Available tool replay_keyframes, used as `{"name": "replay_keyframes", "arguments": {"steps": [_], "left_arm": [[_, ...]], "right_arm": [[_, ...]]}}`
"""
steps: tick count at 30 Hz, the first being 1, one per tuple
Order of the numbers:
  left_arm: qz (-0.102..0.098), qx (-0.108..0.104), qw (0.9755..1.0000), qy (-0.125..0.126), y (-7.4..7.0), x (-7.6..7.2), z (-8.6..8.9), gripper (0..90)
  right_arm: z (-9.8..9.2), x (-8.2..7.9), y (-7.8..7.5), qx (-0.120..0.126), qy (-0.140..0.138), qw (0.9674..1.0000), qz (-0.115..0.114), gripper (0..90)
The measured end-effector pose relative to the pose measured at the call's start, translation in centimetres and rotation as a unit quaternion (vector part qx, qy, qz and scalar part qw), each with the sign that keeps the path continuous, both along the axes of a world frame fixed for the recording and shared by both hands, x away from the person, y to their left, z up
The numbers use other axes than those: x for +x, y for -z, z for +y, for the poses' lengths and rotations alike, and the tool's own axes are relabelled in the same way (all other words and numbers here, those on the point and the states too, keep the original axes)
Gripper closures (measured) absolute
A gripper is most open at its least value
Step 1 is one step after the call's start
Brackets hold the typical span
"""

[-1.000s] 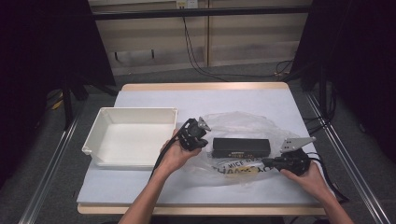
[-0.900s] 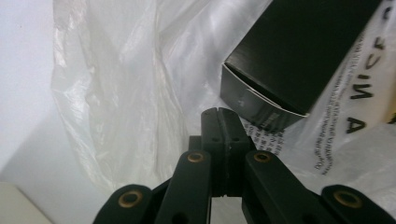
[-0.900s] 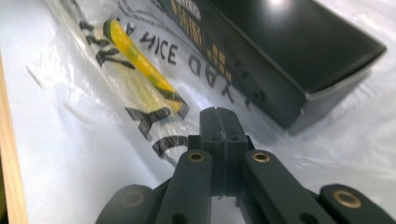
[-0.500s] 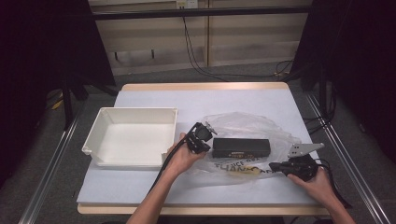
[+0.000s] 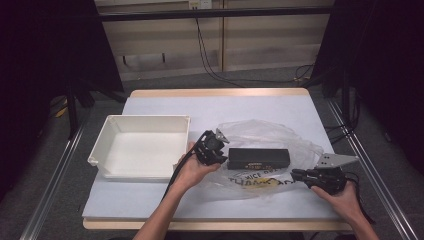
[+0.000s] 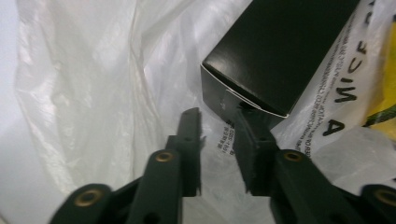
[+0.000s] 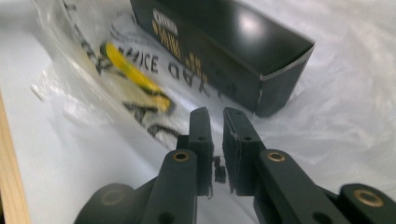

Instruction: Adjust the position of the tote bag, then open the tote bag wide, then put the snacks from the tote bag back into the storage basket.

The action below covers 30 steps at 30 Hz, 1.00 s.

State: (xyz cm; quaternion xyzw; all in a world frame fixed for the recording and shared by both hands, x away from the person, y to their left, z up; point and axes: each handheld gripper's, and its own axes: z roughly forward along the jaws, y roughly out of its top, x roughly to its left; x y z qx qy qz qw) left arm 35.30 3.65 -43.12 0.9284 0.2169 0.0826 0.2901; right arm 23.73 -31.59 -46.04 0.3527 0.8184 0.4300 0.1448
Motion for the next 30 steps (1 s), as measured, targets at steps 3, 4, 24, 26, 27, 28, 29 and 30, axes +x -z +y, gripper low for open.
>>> {"name": "replay_keyframes", "arguments": {"steps": [3,4,24,26,27,28,29,30], "left_arm": [[-0.012,-0.018,0.9998,-0.002,-0.6,-0.3,0.4,62.7],[-0.018,-0.024,0.9995,-0.003,-0.8,-0.3,0.5,60.6],[-0.014,-0.080,0.9933,0.083,-2.9,-0.2,-0.2,46.8],[-0.011,-0.072,0.9934,0.088,-3.0,0.0,-0.5,46.7],[-0.015,-0.068,0.9929,0.097,-3.1,0.1,-0.7,46.8],[-0.011,-0.071,0.9925,0.099,-3.1,0.1,-0.9,46.8],[-0.010,-0.066,0.9924,0.104,-3.2,0.2,-1.1,46.8],[-0.011,-0.061,0.9921,0.110,-3.3,0.3,-1.3,46.6]], "right_arm": [[0.0,-0.4,-0.5,0.012,0.010,0.9998,-0.015,73.9],[0.1,-0.6,-0.6,0.014,0.016,0.9995,-0.022,71.7],[0.6,-5.4,-1.3,0.054,0.050,0.9952,-0.064,39.5],[0.6,-5.9,-1.1,0.056,0.052,0.9953,-0.060,37.1],[0.6,-6.1,-1.0,0.057,0.052,0.9954,-0.057,36.3],[0.6,-6.2,-0.8,0.055,0.051,0.9957,-0.053,35.5],[0.6,-6.3,-0.7,0.052,0.054,0.9958,-0.053,34.6],[0.6,-6.4,-0.6,0.052,0.055,0.9957,-0.052,34.0]]}}
